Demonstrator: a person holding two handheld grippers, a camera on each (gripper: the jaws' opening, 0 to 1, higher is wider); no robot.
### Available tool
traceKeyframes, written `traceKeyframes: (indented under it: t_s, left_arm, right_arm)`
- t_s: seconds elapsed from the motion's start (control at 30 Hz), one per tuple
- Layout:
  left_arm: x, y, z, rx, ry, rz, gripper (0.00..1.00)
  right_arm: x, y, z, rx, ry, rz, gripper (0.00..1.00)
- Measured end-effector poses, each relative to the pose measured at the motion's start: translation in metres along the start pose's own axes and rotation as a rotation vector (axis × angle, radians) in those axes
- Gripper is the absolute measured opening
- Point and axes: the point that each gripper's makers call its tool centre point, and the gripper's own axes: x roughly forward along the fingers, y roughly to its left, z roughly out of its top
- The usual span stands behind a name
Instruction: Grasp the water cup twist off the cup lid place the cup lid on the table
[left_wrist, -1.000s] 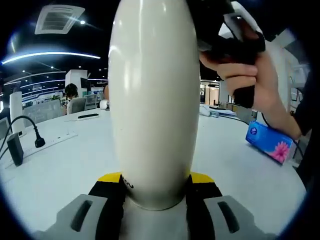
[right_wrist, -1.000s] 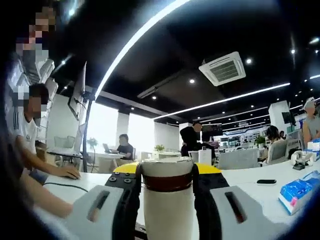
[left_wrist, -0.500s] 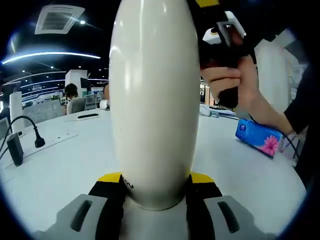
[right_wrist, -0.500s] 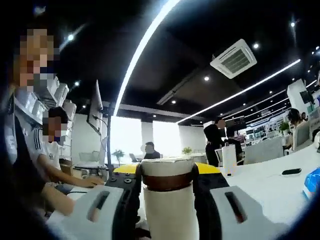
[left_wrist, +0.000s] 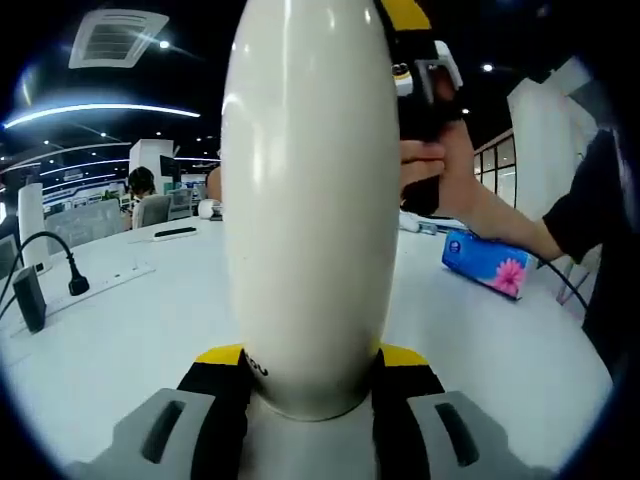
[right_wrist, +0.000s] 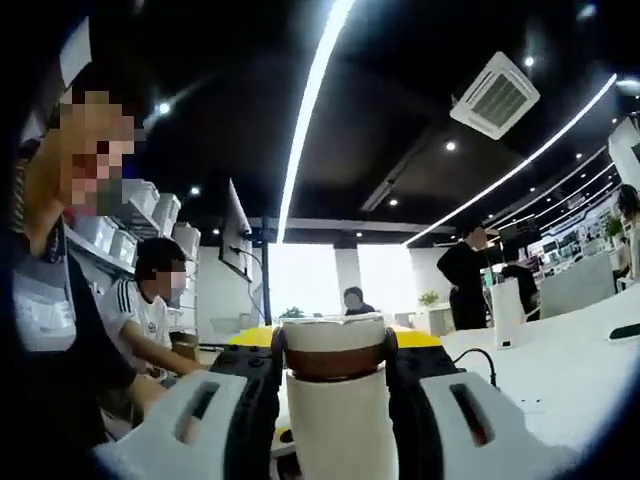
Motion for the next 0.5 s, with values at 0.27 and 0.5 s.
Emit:
traceKeyframes:
  t_s: [0.27,0.5]
  left_arm:
    - [0.0016,0.0044,-0.0003,-0.001,-0.001,0.000,0.49]
    - [0.0020,0.0061,-0.0005,-0.001,-0.001,0.000,0.49]
  right_arm:
    - [0.0022,0.0008,-0.0003,0.029,0.002,0.097,0.44]
    - [0.0057,-0.0019,-0.0025,0.129,-0.010,0.188,0.44]
